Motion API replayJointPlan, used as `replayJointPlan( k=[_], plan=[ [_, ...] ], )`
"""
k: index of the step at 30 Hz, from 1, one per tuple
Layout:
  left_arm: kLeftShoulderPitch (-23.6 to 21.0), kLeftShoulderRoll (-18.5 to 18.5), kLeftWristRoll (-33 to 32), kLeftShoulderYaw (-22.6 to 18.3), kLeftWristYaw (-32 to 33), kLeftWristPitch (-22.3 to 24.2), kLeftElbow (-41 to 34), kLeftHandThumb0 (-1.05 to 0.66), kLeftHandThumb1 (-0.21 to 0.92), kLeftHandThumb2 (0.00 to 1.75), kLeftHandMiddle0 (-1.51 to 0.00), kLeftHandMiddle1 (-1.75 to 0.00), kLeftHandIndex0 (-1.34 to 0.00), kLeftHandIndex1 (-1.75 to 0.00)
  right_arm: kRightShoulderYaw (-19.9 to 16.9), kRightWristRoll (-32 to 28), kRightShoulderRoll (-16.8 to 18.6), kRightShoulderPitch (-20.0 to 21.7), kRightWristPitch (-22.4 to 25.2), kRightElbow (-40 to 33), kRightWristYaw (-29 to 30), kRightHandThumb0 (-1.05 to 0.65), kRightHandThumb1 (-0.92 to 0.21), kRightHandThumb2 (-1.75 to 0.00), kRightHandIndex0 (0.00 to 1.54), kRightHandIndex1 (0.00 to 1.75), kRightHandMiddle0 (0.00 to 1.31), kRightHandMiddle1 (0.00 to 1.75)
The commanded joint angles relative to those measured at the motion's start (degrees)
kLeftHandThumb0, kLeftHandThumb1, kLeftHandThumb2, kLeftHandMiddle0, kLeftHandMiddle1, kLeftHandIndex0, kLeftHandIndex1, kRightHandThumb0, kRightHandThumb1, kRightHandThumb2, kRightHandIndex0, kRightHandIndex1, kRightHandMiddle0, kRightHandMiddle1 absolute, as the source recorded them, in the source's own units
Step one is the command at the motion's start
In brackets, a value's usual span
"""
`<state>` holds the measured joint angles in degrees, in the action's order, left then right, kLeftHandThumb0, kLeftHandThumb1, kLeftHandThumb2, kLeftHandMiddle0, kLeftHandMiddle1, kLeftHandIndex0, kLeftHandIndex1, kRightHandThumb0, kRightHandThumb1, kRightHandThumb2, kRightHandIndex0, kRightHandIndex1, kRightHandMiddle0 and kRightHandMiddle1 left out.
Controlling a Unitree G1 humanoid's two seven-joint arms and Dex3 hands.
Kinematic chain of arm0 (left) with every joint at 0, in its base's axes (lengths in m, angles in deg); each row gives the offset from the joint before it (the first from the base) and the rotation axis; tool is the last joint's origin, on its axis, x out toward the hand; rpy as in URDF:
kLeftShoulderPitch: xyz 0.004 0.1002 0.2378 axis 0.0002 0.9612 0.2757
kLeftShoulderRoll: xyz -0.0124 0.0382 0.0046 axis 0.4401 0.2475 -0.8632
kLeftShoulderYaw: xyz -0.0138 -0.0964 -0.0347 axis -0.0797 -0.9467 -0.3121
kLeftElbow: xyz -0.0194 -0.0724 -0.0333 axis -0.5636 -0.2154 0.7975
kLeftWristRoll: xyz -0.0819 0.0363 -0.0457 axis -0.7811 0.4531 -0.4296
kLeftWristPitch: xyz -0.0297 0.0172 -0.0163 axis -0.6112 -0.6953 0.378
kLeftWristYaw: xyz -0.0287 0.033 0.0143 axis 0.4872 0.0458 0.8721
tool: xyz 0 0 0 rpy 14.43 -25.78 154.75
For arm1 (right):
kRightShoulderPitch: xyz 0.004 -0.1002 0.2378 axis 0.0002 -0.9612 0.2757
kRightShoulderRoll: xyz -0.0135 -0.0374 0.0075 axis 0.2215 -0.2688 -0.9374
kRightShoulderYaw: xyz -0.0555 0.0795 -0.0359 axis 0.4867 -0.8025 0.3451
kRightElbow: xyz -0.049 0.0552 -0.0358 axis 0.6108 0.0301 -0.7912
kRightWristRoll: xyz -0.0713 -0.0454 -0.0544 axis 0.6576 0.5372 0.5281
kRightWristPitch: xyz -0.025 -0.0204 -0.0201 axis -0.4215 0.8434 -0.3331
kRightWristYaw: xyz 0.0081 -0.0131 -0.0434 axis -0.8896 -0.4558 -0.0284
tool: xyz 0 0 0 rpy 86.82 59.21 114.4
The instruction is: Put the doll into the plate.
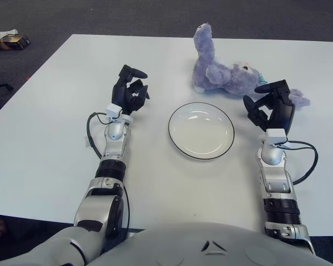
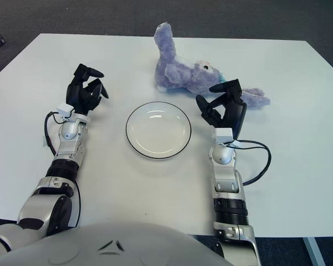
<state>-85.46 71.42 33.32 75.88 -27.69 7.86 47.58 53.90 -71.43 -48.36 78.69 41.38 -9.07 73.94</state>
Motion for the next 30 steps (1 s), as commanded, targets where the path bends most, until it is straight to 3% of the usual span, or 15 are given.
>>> replayJointPlan(
  k=[1,9,17,22,29,30],
  plan=[
    [6.03,-0.42,1.21,0.26,0.33,-0.12,4.83,-0.35,0.92,0.32,-0.96,-1.75,-0.41,-1.53,-0.66,-0.32,-0.10,-1.76,-0.49,0.96,-0.54,-0.36,-0.92,-0.32,0.75,1.57,0.41,1.53],
    [6.04,-0.39,1.13,0.24,0.21,-0.05,4.82,-0.35,0.92,0.32,-0.96,-1.75,-0.41,-1.53,-1.42,2.02,-1.43,-0.54,-2.63,2.72,0.73,-0.35,-0.92,-0.33,0.72,1.57,0.40,1.54],
    [6.07,-0.41,1.11,0.31,0.22,0.03,4.71,-0.35,0.92,0.32,-0.96,-1.75,-0.41,-1.53,-2.01,10.37,-3.97,1.01,-2.67,2.97,5.29,-0.35,-0.92,-0.34,0.64,1.63,0.39,1.55],
    [6.04,-0.44,1.05,0.33,0.22,0.05,4.73,-0.35,0.92,0.32,-0.96,-1.75,-0.41,-1.53,-1.95,16.56,-7.30,1.75,0.44,1.22,5.65,-0.35,-0.92,-0.35,0.60,1.66,0.38,1.56],
    [5.97,-0.47,1.01,0.35,0.18,-0.10,4.88,-0.35,0.92,0.32,-0.96,-1.75,-0.41,-1.53,-1.10,21.50,-13.36,3.62,-2.59,3.37,7.24,-0.35,-0.92,-0.33,0.56,1.66,0.40,1.54],
    [5.96,-0.46,1.00,0.35,0.17,-0.11,4.89,-0.35,0.92,0.32,-0.96,-1.75,-0.41,-1.53,-0.98,21.92,-14.04,3.85,-2.92,3.70,7.47,-0.28,-0.91,-0.34,0.55,1.63,0.40,1.49]
  ],
)
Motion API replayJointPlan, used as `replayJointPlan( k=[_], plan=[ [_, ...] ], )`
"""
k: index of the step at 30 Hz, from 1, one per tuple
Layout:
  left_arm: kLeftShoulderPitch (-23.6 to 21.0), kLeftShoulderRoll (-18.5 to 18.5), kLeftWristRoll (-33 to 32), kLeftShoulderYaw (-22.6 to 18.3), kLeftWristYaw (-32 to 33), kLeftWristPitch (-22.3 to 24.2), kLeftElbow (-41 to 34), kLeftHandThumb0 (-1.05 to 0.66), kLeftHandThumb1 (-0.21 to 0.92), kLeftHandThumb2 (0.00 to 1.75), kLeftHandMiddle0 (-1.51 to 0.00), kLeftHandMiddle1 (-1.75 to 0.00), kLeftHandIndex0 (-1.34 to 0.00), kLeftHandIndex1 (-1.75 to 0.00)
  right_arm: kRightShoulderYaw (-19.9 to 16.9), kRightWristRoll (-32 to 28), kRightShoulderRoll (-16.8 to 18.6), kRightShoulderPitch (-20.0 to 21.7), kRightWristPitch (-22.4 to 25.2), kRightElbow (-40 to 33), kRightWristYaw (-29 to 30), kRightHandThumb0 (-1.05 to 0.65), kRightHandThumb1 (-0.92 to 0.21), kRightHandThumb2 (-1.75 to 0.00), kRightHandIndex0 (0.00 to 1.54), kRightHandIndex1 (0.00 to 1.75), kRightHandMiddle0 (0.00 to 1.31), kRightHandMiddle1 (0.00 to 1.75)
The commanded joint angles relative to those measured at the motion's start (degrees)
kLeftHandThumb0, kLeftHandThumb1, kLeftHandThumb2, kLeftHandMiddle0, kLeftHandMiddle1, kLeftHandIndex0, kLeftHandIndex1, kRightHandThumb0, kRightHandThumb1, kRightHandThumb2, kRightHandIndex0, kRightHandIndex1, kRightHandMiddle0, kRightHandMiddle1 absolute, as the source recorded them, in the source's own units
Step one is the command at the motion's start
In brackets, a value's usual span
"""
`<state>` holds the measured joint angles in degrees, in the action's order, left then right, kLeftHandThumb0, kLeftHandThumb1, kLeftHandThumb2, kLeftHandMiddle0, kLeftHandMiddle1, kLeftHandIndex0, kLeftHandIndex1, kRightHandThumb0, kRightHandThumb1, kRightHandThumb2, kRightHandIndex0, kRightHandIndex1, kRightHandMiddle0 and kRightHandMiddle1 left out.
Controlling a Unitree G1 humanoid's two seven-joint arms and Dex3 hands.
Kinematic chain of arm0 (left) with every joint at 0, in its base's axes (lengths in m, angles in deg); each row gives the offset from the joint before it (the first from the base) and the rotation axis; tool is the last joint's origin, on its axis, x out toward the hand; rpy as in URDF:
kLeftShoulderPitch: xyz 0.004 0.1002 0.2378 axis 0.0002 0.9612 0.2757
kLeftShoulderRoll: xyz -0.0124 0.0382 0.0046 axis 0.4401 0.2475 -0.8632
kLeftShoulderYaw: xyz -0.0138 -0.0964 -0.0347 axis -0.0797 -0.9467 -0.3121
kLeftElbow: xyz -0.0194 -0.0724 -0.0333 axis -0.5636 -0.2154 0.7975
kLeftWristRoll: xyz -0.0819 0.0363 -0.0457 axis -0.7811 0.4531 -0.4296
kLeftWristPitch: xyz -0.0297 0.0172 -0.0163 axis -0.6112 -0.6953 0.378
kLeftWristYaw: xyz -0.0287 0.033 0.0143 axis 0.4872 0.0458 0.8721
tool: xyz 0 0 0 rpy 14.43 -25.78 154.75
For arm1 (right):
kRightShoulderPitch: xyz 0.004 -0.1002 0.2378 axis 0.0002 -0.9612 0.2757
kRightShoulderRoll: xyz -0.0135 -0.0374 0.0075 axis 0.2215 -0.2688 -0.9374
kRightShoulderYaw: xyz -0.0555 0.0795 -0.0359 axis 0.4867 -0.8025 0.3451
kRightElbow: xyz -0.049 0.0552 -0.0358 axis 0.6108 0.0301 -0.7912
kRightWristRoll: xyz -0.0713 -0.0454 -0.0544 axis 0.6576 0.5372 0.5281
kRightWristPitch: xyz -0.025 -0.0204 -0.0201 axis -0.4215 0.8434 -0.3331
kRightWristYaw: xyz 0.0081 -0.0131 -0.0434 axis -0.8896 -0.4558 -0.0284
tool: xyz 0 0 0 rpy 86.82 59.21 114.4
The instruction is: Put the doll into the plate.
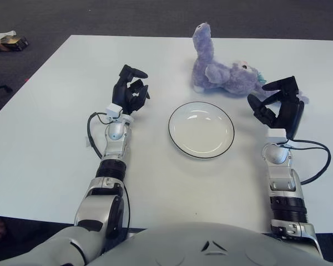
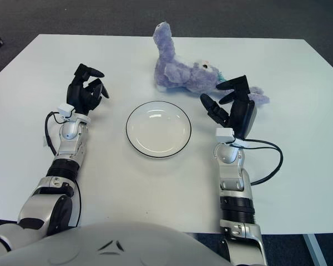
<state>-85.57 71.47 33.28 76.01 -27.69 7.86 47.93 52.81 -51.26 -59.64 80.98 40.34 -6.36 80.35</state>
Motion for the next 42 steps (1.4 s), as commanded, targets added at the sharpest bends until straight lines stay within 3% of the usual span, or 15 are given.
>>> replayJointPlan(
  k=[1,6,11,14,20,22,26,31,36,37,39,42],
  plan=[
    [6.04,-0.49,1.01,0.21,0.15,-0.12,4.59,-0.35,0.92,0.32,-0.96,-1.75,-0.41,-1.53,0.25,2.35,-3.63,1.93,-2.28,1.38,1.32,-0.19,-0.88,-0.36,0.54,1.58,0.40,1.42],
    [5.92,-0.41,0.95,0.23,0.18,-0.18,4.77,-0.35,0.92,0.32,-0.96,-1.75,-0.41,-1.53,0.71,3.64,-6.21,3.08,-3.64,2.62,2.34,-0.04,-0.91,-0.24,0.57,1.43,0.45,1.27],
    [5.85,-0.42,1.06,0.25,0.33,-0.25,4.89,-0.35,0.92,0.32,-0.96,-1.75,-0.41,-1.53,0.87,5.24,-8.58,4.62,-3.19,3.35,2.60,-0.01,-0.92,-0.19,0.61,1.34,0.45,1.28],
    [5.84,-0.43,1.13,0.27,0.41,-0.26,4.92,-0.35,0.92,0.32,-0.96,-1.75,-0.41,-1.53,0.97,7.46,-9.90,5.12,-1.32,2.89,2.34,-0.01,-0.92,-0.22,0.58,1.31,0.39,1.37],
    [5.74,-0.46,1.28,0.29,0.52,-0.27,5.03,-0.35,0.92,0.32,-0.96,-1.75,-0.41,-1.53,0.63,6.73,-11.57,6.38,4.09,-0.60,-4.71,-0.01,-0.92,-0.30,0.47,1.34,0.32,1.52],
    [5.71,-0.48,1.31,0.30,0.55,-0.26,5.05,-0.35,0.92,0.32,-0.96,-1.75,-0.41,-1.53,0.56,6.07,-11.71,6.53,5.45,-1.61,-6.62,-0.21,-0.92,-0.32,0.54,0.91,0.36,1.53],
    [5.68,-0.53,1.38,0.35,0.63,-0.28,5.06,-0.35,0.92,0.32,-0.96,-1.75,-0.41,-1.53,-0.33,2.44,-10.54,7.54,12.72,-5.55,-15.06,-0.32,-0.92,-0.33,0.66,0.52,0.38,1.54],
    [5.71,-0.57,1.44,0.39,0.71,-0.28,5.08,-0.35,0.92,0.32,-0.96,-1.75,-0.41,-1.53,-1.25,-0.97,-11.10,8.95,16.88,-7.27,-20.49,-0.35,-0.92,-0.36,0.65,0.39,0.36,1.57],
    [5.68,-0.58,1.45,0.41,0.74,-0.26,5.18,-0.35,0.92,0.32,-0.96,-1.75,-0.42,-1.53,-2.29,-4.22,-13.43,11.22,17.14,-5.38,-23.93,-0.36,-0.92,-0.35,0.63,0.35,0.37,1.56],
    [5.67,-0.59,1.44,0.41,0.74,-0.26,5.20,-0.35,0.92,0.32,-0.96,-1.75,-0.42,-1.53,-2.37,-4.69,-13.81,11.52,17.11,-5.11,-24.57,-0.39,-0.92,-0.32,0.62,0.35,0.35,1.42],
    [5.67,-0.61,1.44,0.41,0.75,-0.26,5.21,-0.35,0.92,0.32,-0.96,-1.75,-0.42,-1.53,-2.46,-5.60,-14.50,11.94,17.28,-4.85,-26.02,-0.48,-0.92,-0.25,0.62,0.29,0.39,0.92],
    [5.69,-0.65,1.45,0.42,0.77,-0.26,5.19,-0.35,0.92,0.32,-0.96,-1.75,-0.42,-1.53,-2.49,-6.59,-15.22,12.28,17.57,-4.72,-27.44,-0.53,-0.92,-0.21,0.62,0.24,0.41,0.67]
  ],
)
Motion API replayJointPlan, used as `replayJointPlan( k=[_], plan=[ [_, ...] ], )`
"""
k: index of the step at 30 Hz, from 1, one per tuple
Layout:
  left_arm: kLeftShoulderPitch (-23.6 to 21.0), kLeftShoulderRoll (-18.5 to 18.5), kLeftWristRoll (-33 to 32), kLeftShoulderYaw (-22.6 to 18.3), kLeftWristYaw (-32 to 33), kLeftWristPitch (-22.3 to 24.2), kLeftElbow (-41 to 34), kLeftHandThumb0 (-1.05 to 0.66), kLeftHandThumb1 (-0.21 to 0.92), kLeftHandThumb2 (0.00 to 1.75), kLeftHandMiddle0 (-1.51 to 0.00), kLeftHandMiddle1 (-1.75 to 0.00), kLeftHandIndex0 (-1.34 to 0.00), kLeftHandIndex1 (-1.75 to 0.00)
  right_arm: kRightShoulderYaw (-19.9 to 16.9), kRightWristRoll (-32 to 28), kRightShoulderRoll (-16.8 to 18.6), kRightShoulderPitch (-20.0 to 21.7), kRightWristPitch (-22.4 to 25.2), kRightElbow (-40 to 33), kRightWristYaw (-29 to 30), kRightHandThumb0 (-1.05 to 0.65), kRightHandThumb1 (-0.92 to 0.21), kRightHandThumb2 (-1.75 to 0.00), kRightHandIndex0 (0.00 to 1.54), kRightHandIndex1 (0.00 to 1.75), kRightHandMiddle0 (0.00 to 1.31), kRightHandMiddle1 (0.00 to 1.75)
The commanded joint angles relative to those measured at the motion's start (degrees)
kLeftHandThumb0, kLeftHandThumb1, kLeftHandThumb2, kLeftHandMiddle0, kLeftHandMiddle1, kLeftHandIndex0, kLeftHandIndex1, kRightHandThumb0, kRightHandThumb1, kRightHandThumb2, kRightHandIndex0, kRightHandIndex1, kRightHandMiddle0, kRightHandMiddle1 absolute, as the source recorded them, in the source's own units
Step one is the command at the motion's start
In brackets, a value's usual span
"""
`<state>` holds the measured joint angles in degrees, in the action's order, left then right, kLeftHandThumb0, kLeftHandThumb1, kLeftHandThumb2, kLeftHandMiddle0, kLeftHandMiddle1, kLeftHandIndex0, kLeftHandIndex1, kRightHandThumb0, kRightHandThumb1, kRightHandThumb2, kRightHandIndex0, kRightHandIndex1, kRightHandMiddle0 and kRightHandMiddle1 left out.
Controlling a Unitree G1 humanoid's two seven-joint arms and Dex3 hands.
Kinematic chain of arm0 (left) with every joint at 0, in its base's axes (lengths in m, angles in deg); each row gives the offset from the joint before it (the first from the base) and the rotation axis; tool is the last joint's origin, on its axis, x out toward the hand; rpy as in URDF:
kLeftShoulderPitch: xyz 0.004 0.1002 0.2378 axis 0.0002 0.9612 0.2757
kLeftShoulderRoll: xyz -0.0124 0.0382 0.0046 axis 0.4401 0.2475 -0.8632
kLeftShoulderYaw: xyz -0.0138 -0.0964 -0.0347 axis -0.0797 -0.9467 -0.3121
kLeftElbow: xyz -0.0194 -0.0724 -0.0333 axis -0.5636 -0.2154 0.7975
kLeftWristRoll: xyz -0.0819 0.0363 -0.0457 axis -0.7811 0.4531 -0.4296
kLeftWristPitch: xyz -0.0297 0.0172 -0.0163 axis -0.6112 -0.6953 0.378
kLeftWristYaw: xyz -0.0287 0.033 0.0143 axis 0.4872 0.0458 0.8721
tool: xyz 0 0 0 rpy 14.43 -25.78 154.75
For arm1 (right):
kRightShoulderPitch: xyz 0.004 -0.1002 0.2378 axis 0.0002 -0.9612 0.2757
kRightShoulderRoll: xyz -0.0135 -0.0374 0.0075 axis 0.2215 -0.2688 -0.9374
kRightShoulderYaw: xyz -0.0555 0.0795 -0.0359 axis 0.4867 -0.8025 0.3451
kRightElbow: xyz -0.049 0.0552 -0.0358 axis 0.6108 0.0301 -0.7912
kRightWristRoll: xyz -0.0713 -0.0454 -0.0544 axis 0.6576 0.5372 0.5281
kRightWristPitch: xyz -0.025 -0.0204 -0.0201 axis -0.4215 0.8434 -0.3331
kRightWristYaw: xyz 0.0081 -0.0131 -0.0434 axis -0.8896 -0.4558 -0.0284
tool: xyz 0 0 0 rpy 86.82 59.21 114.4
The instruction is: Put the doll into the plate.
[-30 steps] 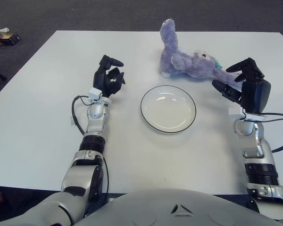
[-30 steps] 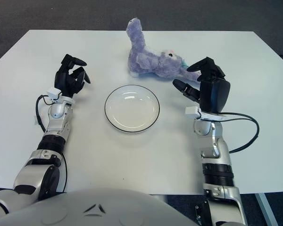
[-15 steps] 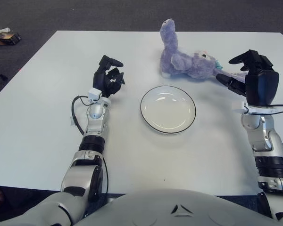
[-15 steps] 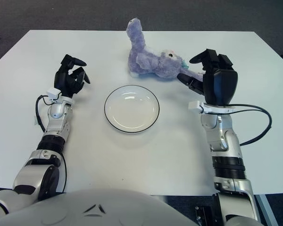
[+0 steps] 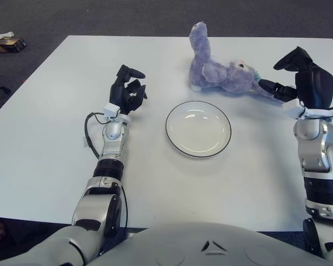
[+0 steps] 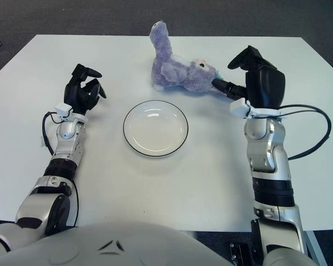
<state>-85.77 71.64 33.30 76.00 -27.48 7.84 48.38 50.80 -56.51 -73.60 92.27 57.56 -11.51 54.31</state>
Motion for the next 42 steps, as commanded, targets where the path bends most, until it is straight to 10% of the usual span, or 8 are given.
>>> replayJointPlan(
  k=[1,12,42],
  plan=[
    [5.89,-0.82,1.43,0.43,0.56,-0.25,4.74,-0.35,0.92,0.32,-0.96,-1.75,-0.42,-1.53,-0.47,-1.43,-1.33,1.00,0.38,0.42,-1.48,-0.54,-0.92,-0.20,0.61,0.23,0.42,0.62],
    [6.04,-0.98,1.34,0.46,0.64,-0.15,4.63,-0.35,0.92,0.31,-0.96,-1.75,-0.42,-1.52,0.26,-5.29,-4.79,2.50,4.63,-0.60,-11.41,-0.62,-0.92,-0.16,0.48,0.02,0.35,0.24],
    [5.52,-0.83,1.41,0.33,0.92,-0.67,6.20,-0.36,0.92,0.31,-0.97,-1.75,-0.42,-1.52,6.92,-10.57,-6.09,13.83,2.64,10.78,-21.48,-0.68,-0.92,-0.03,0.17,0.00,0.23,0.06]
  ],
)
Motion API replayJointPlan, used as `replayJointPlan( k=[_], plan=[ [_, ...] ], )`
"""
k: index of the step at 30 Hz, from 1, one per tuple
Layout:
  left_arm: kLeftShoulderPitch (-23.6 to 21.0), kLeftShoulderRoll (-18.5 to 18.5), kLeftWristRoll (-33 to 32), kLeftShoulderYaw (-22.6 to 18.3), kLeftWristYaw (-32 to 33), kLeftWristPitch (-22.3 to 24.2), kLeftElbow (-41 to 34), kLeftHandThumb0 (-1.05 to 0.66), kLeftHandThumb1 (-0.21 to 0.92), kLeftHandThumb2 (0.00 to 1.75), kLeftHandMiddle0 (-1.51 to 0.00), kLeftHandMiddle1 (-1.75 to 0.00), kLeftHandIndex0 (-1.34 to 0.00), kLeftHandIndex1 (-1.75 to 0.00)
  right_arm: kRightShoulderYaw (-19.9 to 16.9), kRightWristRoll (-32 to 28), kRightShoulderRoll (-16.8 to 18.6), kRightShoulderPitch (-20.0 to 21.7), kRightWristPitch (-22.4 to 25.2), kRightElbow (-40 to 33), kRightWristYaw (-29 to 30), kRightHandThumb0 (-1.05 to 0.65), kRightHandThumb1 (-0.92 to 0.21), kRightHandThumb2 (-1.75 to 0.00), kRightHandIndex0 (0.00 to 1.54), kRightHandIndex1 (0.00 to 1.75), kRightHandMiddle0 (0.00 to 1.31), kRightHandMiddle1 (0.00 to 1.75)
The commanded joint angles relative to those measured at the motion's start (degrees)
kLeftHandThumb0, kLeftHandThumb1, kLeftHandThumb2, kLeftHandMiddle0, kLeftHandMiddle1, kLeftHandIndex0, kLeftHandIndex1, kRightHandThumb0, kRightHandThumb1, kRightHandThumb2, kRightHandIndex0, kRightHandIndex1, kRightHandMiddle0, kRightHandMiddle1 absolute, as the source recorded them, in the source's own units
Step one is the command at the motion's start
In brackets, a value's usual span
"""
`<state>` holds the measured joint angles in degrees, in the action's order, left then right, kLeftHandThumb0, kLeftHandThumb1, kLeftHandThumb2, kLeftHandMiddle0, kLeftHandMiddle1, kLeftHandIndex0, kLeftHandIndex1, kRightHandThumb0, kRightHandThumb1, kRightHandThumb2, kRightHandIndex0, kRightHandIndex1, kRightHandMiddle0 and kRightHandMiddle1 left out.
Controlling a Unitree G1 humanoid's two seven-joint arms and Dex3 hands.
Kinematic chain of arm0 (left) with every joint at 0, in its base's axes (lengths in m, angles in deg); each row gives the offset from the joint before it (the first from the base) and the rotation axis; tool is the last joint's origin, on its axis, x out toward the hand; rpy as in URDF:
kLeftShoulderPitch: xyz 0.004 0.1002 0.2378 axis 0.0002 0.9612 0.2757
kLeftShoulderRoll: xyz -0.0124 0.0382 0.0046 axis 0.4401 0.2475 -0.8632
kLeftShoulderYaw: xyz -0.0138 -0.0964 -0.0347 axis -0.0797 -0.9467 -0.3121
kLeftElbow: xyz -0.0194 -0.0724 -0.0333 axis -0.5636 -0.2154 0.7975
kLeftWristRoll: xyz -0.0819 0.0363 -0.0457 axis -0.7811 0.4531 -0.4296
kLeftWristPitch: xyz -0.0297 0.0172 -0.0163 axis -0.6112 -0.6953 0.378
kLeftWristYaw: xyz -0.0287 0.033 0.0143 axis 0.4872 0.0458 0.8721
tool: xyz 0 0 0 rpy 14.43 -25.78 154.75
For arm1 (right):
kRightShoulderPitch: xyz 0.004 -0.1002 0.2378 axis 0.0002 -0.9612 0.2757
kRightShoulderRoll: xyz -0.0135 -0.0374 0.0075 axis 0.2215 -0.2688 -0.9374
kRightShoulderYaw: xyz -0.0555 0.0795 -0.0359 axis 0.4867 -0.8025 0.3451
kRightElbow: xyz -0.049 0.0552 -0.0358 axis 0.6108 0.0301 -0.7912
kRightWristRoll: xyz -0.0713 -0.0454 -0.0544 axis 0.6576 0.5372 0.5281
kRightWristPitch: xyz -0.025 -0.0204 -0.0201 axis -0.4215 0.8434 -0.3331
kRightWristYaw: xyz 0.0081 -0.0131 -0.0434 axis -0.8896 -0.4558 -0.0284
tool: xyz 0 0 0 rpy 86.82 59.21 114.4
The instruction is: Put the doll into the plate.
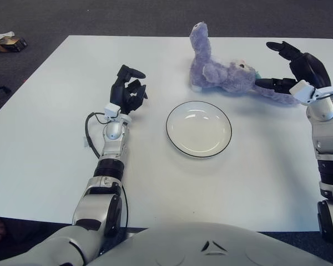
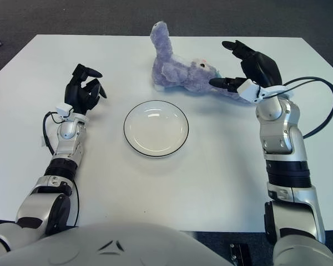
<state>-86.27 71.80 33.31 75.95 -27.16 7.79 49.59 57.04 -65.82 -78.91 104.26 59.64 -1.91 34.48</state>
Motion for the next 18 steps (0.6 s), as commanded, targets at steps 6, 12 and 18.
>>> replayJointPlan(
  k=[6,12,18],
  plan=[
    [5.93,-1.14,1.66,0.55,0.97,-0.82,5.23,-0.36,0.92,0.31,-0.96,-1.75,-0.42,-1.52,1.68,-1.25,-1.65,3.52,0.78,3.40,-3.23,-0.68,-0.92,-0.02,0.14,0.00,0.21,0.04],
    [5.91,-1.15,1.68,0.62,1.10,-0.85,5.28,-0.36,0.92,0.31,-0.96,-1.75,-0.42,-1.52,2.03,-1.13,-1.85,4.00,0.81,4.09,-3.36,-0.69,-0.92,-0.01,0.13,0.00,0.21,0.03],
    [5.69,-1.24,1.67,0.61,1.22,-0.97,5.48,-0.36,0.92,0.31,-0.96,-1.75,-0.43,-1.52,4.74,3.56,-1.79,5.56,2.44,7.51,-0.71,-0.69,-0.91,0.00,0.12,0.00,0.20,0.02]
  ],
)
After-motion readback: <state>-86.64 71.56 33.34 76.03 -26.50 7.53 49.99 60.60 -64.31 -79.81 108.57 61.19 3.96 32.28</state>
